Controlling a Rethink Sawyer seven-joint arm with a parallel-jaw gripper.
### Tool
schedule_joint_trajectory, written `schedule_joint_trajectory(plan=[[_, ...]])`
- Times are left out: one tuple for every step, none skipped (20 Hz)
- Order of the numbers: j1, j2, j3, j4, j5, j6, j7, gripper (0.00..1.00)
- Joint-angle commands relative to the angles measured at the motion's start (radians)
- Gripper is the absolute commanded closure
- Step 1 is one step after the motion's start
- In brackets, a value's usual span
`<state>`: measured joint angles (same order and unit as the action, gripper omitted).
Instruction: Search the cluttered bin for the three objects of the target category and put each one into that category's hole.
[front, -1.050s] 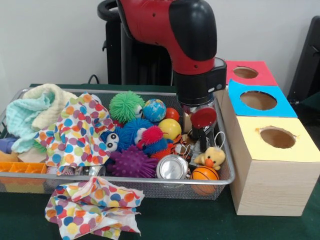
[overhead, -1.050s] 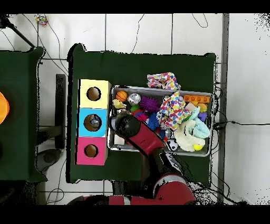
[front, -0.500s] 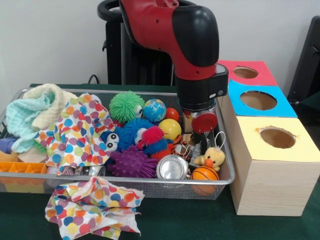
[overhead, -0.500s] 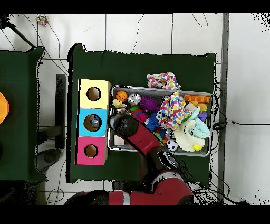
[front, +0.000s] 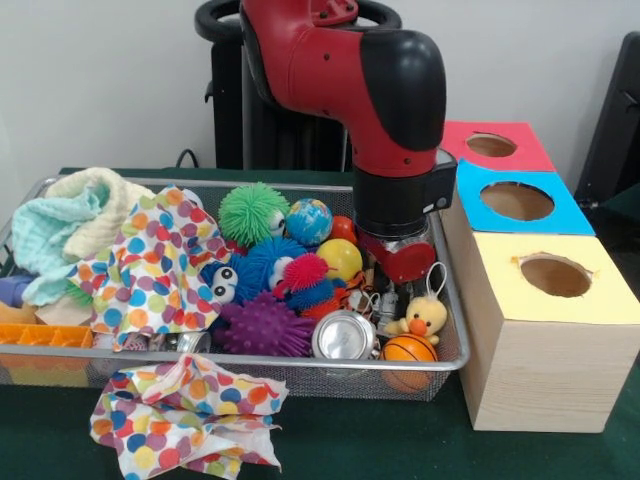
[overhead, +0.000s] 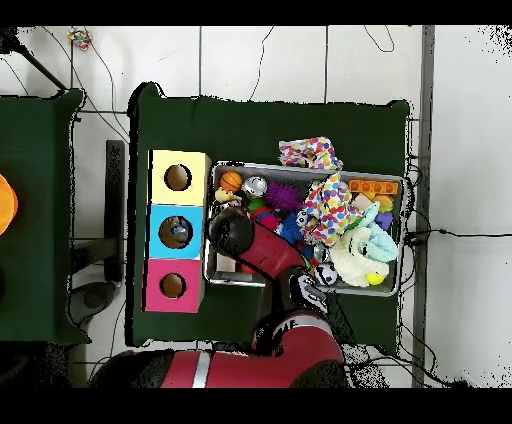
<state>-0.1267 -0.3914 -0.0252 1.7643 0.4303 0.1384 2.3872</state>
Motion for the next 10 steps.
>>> schedule_joint_trajectory(plan=[[-0.078, 0.285, -0.133, -0.262, -0.161, -0.195, -0.116, 0.00], [-0.097, 0.279, -0.130, -0.273, -0.209, -0.184, -0.127, 0.00], [-0.106, 0.275, -0.128, -0.279, -0.240, -0.173, -0.122, 0.00], [-0.113, 0.269, -0.133, -0.287, -0.277, -0.161, -0.122, 0.00], [-0.120, 0.266, -0.132, -0.291, -0.305, -0.155, -0.112, 0.00], [-0.123, 0.255, -0.137, -0.292, -0.334, -0.143, -0.112, 0.00], [-0.121, 0.250, -0.146, -0.296, -0.358, -0.138, -0.099, 0.00], [-0.118, 0.246, -0.165, -0.305, -0.391, -0.144, -0.093, 0.00], [-0.121, 0.245, -0.172, -0.312, -0.418, -0.147, -0.086, 0.00], [-0.127, 0.237, -0.174, -0.317, -0.457, -0.155, -0.090, 0.00]])
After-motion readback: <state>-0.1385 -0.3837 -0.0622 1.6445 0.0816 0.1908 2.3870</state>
